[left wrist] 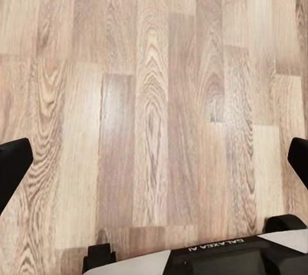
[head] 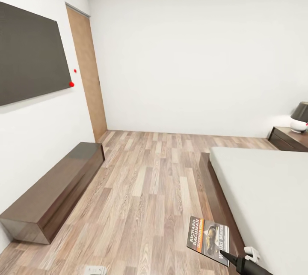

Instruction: In the bedroom, move the book from the bed onto either nightstand, and place the two sandals side by side next to the bed.

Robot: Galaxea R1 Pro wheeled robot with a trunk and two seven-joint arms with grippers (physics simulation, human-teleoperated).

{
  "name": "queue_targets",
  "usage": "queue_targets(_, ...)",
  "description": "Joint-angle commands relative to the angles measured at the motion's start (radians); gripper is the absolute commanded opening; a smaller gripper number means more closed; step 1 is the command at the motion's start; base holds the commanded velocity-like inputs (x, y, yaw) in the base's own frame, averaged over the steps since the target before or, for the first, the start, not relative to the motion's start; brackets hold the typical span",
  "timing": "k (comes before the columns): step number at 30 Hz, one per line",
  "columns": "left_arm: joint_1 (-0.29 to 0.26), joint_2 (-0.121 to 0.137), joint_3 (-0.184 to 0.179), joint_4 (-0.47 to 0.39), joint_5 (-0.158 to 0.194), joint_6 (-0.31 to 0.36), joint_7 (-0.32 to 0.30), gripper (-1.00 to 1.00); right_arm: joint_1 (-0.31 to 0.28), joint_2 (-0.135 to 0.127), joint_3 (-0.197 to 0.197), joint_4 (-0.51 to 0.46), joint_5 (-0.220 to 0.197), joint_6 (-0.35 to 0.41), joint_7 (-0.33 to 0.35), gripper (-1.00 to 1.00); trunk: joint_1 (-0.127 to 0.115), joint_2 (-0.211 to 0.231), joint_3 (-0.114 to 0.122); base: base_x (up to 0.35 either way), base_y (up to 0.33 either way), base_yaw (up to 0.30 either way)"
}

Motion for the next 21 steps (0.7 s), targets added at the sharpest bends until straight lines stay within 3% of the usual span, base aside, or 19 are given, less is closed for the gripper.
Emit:
queue_targets(1, -0.001, 0.000, 0.008, 0.001, -0.010, -0.004, -0.003, 1.00, -0.001, 0.000, 0.006, 0.000, -0.009, 0.006, 0.003, -1.00, 0.001, -0.002, -0.001, 0.000, 0.000, 0.000)
queue_targets(21, -0.001, 0.000, 0.009, 0.001, -0.010, -0.004, -0.004, 1.00, -0.001, -0.001, 0.005, 0.000, -0.009, 0.006, 0.004, -1.00, 0.001, -0.002, 0.023, 0.016, 0.000, 0.000)
